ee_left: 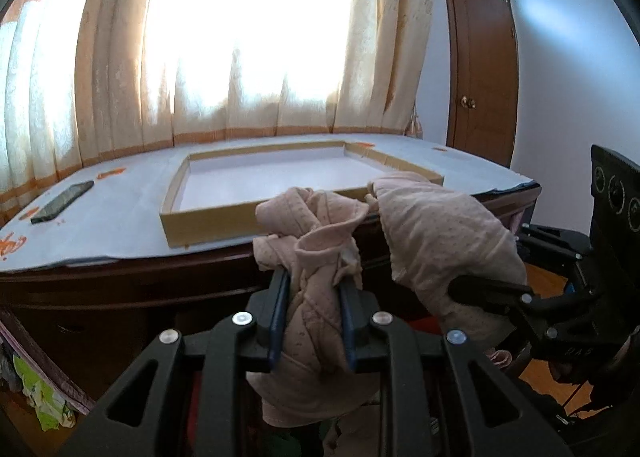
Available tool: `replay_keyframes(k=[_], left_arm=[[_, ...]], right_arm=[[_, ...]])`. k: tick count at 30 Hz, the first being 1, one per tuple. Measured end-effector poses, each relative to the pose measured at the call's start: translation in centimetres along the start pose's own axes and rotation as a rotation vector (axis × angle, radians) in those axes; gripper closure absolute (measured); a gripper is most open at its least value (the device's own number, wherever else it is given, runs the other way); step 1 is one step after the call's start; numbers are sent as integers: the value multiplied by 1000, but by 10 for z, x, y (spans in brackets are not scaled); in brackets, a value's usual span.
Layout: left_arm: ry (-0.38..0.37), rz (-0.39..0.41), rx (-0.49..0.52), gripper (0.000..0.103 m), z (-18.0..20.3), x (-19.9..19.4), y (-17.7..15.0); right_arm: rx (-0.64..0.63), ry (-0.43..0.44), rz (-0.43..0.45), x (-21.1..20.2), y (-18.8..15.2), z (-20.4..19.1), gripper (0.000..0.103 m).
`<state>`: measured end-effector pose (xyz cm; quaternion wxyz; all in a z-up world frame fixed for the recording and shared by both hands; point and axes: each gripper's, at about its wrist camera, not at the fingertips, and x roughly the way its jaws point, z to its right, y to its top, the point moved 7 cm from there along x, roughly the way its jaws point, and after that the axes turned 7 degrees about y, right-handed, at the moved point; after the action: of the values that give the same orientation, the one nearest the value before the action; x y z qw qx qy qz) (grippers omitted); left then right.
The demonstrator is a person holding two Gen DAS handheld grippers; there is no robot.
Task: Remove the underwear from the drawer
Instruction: 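Lift both held garments out of the drawer toward the cardboard tray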
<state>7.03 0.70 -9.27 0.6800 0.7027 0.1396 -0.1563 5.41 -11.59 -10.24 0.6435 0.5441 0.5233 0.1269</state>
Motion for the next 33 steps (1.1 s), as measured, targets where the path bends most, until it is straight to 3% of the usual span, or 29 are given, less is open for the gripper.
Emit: replay_keyframes(k=[19,33], left_arm=[[24,104,11,81,2,-22,19],[48,138,-2,81,-2,-27,28]], right_arm=[[-29,-20,88,-17,9,-6,61],[-24,-44,118,-23,11,0,61]])
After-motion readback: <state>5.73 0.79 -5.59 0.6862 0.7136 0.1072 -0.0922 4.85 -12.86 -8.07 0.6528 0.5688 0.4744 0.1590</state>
